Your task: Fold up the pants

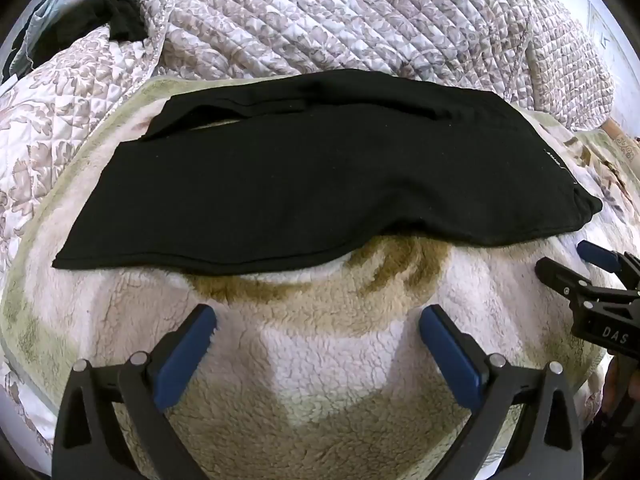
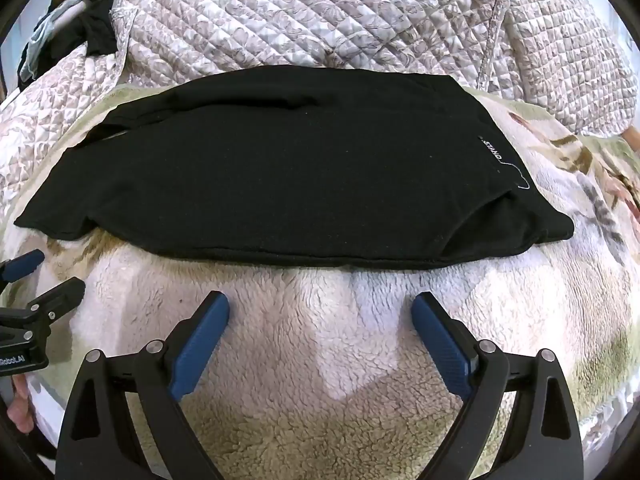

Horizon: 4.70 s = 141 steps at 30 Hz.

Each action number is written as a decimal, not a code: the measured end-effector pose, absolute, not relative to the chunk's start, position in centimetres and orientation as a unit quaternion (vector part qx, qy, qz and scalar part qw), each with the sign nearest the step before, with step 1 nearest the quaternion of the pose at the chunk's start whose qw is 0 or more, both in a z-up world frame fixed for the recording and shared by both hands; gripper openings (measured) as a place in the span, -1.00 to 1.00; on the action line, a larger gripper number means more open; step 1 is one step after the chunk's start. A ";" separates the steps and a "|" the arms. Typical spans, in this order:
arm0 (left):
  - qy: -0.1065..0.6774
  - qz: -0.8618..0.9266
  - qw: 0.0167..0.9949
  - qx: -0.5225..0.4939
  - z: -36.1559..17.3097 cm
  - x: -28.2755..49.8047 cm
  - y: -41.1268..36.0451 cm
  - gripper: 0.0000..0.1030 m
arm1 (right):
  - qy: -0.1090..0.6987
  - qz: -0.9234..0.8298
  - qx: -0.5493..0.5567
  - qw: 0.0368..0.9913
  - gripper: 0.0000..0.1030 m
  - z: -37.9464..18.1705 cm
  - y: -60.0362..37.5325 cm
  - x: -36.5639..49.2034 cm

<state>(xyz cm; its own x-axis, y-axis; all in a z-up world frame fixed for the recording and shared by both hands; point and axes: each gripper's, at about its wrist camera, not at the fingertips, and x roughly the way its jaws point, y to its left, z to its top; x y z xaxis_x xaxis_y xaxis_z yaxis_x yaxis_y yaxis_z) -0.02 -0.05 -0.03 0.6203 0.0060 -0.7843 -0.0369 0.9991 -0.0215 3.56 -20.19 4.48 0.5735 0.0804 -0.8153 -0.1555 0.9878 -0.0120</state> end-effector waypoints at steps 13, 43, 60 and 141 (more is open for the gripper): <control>0.436 0.012 0.900 -0.017 0.0 0.0 -0.1 1.00 | 0.456 0.066 -0.043 0.886 0.84 4.4 -20.1 3.6; 0.437 0.011 0.899 -0.018 0.0 0.0 0.0 1.00 | 0.457 0.065 -0.044 0.886 0.85 4.3 -20.1 3.6; 0.437 0.011 0.899 -0.017 0.0 0.0 -0.1 1.00 | 0.458 0.065 -0.044 0.886 0.85 4.3 -20.1 3.6; 0.405 0.076 0.872 -0.264 -0.7 4.2 12.0 -0.70 | 0.417 -0.017 0.347 0.840 -0.55 3.0 -38.1 10.3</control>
<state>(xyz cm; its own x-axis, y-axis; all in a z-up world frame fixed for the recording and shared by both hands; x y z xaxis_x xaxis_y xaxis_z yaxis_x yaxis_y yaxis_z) 4.23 12.00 -0.73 0.6603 -0.0805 -0.7466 -0.3472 0.8489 -0.3986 10.35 -38.07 3.01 0.6518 0.2603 -0.7123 0.3188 0.7582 0.5687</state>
